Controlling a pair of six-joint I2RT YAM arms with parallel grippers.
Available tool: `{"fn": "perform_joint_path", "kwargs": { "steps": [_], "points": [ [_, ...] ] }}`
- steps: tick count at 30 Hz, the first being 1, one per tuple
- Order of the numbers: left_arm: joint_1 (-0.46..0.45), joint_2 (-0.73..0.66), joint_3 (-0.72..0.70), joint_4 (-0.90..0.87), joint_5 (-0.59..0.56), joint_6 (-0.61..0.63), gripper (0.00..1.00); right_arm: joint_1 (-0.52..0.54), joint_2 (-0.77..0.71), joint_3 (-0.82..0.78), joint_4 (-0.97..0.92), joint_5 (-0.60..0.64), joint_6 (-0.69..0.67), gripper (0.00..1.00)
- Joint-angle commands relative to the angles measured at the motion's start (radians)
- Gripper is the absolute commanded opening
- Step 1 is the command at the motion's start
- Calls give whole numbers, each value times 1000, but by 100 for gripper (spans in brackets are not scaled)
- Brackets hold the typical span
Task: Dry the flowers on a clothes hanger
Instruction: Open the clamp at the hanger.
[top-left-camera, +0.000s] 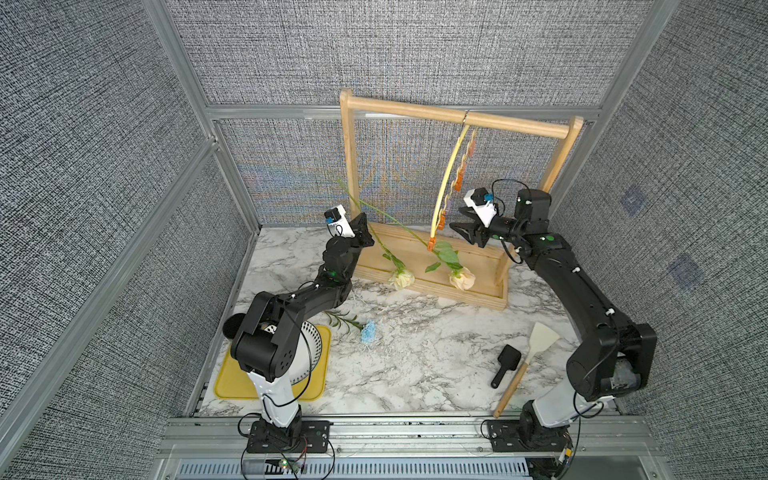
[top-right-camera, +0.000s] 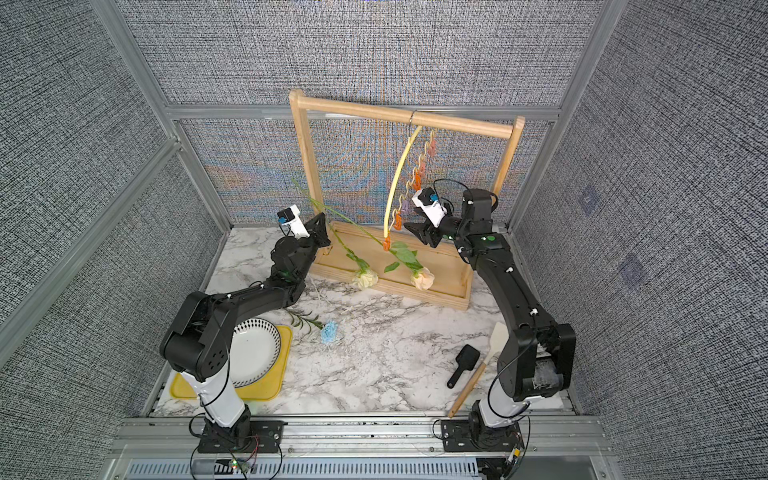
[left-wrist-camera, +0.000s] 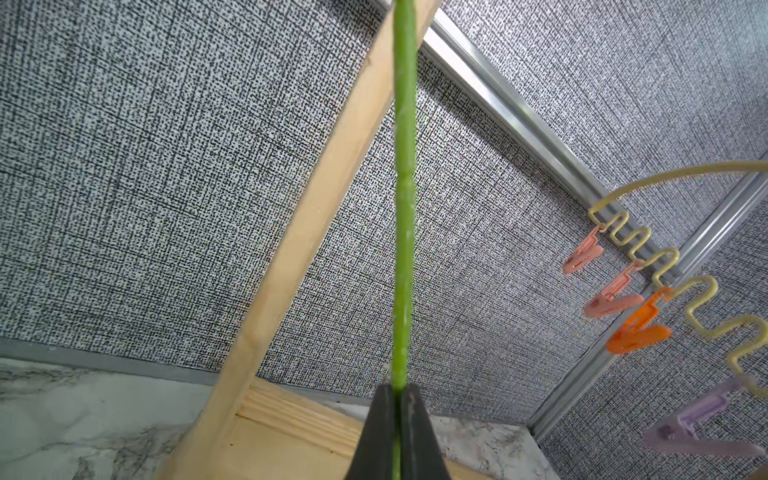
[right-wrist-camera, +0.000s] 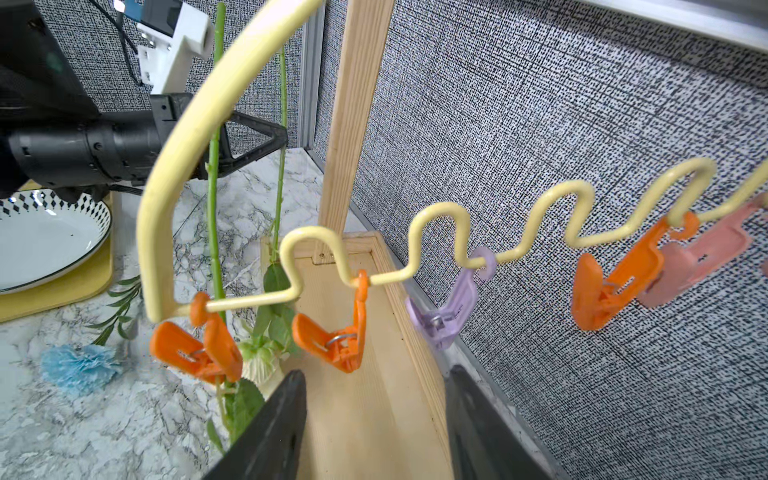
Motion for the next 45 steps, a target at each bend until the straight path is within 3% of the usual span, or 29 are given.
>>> {"fn": "perform_joint_path", "kwargs": {
  "steps": [1,10,25,40,45],
  "points": [
    [-2,36,19,138,27,-90,2,-3,-10,-4,4,-23,2,56],
    [-19,73,81,141,64,-76,2,-4,-7,2,-29,-121,-2,50],
    [-76,197,217,166,53,-130,2,25,61,38,15,-81,19,51],
    [-119,244,258,165,62,-153,2,50,126,101,-71,-133,-47,56],
    [-136,253,276,165,89,-196,2,50,137,110,-74,-123,-53,49]
  ]
}}
